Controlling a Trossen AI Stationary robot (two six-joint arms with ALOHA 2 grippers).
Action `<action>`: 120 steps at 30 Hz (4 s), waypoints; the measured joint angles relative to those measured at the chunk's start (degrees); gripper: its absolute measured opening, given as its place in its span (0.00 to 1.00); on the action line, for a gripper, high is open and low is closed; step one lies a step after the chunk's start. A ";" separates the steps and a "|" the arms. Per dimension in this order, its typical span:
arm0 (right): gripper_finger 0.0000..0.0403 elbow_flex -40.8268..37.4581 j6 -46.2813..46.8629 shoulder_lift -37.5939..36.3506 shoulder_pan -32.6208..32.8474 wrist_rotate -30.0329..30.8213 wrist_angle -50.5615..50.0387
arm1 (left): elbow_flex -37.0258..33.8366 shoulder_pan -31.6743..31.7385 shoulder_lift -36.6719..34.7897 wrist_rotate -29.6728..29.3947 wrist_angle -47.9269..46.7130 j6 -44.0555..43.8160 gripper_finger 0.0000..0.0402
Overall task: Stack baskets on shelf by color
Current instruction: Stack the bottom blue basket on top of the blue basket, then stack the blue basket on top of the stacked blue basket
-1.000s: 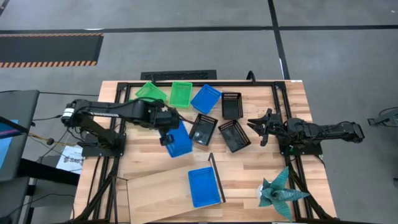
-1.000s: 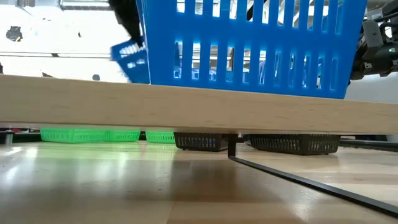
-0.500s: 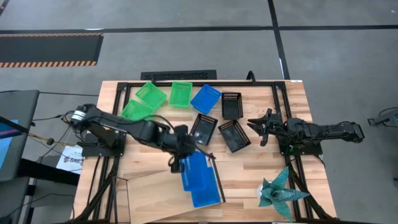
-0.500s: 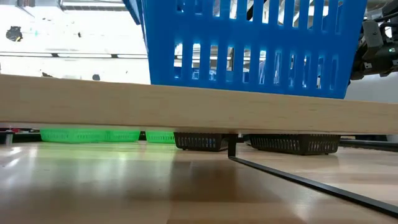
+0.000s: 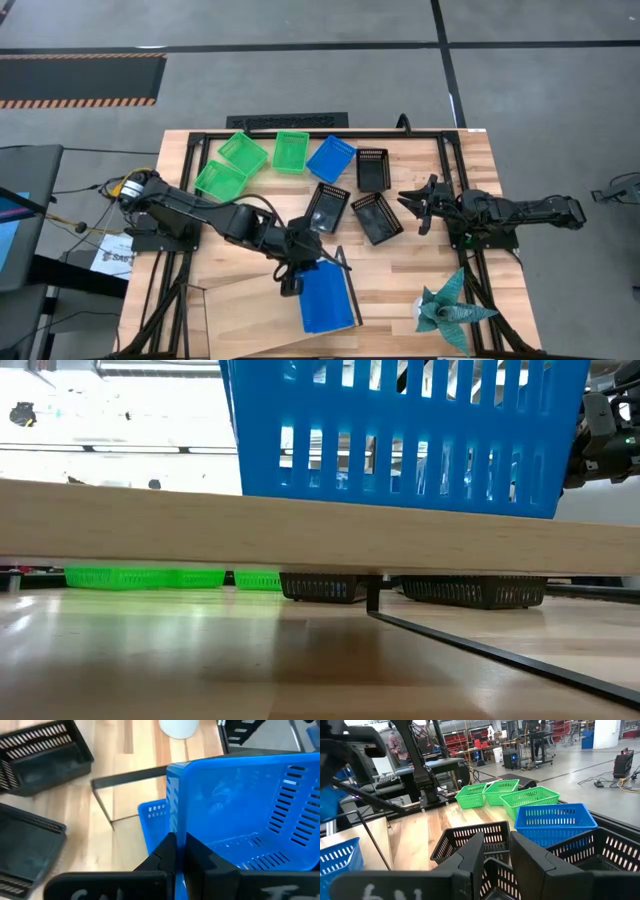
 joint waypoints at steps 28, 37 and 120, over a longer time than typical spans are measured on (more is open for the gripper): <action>0.29 -0.04 0.08 1.84 0.00 -0.07 -0.02 | 0.56 1.17 5.82 2.90 -3.74 -4.31 0.00; 0.29 -0.04 0.06 1.85 0.02 -0.07 -0.02 | 0.59 1.38 6.41 2.59 -3.51 -4.06 0.02; 0.29 -0.02 0.00 1.83 -0.02 -0.01 -0.02 | 0.04 8.47 11.39 25.51 2.90 0.61 0.00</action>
